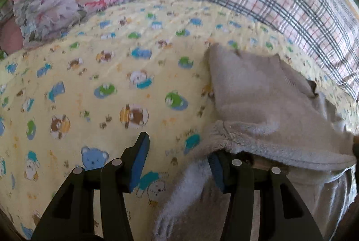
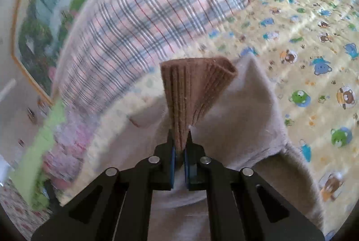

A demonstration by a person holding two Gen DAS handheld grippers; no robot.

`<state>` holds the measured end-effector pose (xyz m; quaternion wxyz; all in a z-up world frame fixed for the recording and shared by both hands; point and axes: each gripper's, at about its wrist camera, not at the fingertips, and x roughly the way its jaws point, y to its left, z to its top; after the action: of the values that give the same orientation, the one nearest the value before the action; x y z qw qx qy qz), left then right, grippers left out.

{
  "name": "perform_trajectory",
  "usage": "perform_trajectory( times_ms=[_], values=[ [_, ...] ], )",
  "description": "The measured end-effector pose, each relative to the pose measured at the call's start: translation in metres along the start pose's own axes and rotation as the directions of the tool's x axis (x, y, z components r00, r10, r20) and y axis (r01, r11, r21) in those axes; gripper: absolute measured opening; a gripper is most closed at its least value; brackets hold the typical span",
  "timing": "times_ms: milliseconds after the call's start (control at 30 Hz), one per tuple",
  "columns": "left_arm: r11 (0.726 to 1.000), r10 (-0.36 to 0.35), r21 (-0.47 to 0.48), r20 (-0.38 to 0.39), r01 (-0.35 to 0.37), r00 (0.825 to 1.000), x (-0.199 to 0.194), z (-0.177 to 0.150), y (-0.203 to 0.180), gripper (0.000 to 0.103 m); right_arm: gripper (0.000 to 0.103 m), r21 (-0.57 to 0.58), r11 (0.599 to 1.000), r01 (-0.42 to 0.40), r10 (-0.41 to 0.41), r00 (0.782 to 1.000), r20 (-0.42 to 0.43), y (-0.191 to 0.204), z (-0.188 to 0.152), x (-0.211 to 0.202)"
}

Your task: Fold small clothes

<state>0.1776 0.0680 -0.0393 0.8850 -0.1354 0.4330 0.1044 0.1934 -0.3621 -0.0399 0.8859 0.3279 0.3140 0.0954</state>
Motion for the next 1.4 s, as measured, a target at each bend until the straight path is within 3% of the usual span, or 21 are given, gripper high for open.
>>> perform_trajectory(
  times_ms=[133, 267, 433, 533, 833, 967, 1400],
  values=[
    [0.999, -0.024, -0.033, 0.010, 0.024, 1.000, -0.003, 0.004, 0.007, 0.052, 0.007, -0.018, 1.000, 0.019, -0.020, 0.998, -0.058, -0.008, -0.005, 0.014],
    [0.995, -0.040, -0.091, -0.006, 0.040, 0.999, 0.004, 0.004, 0.017, 0.052, 0.008, -0.032, 0.999, -0.028, 0.025, 0.996, -0.082, -0.002, -0.003, 0.019],
    [0.986, -0.075, -0.152, -0.008, 0.073, 0.997, 0.006, 0.005, 0.026, 0.052, 0.015, 0.021, 0.998, 0.058, -0.054, 0.986, -0.159, -0.019, -0.014, 0.023],
    [0.976, -0.113, -0.189, -0.012, 0.109, 0.993, 0.007, 0.005, 0.032, 0.052, 0.015, 0.037, 0.996, 0.084, -0.077, 0.985, -0.156, -0.028, -0.018, 0.012],
    [0.980, -0.136, -0.152, -0.042, 0.128, 0.990, -0.007, -0.002, 0.036, 0.053, 0.019, 0.013, 0.989, 0.150, -0.148, 0.983, -0.111, -0.029, -0.020, -0.029],
    [0.985, -0.132, -0.114, -0.044, 0.126, 0.990, -0.026, -0.012, 0.044, 0.051, 0.023, 0.018, 0.993, 0.120, -0.118, 0.989, -0.088, -0.026, -0.022, -0.050],
    [0.954, -0.298, 0.000, -0.127, 0.300, 0.946, -0.091, -0.070, 0.064, 0.058, 0.027, -0.058, 0.998, 0.018, -0.025, 0.992, -0.122, -0.006, -0.061, -0.105]
  ],
)
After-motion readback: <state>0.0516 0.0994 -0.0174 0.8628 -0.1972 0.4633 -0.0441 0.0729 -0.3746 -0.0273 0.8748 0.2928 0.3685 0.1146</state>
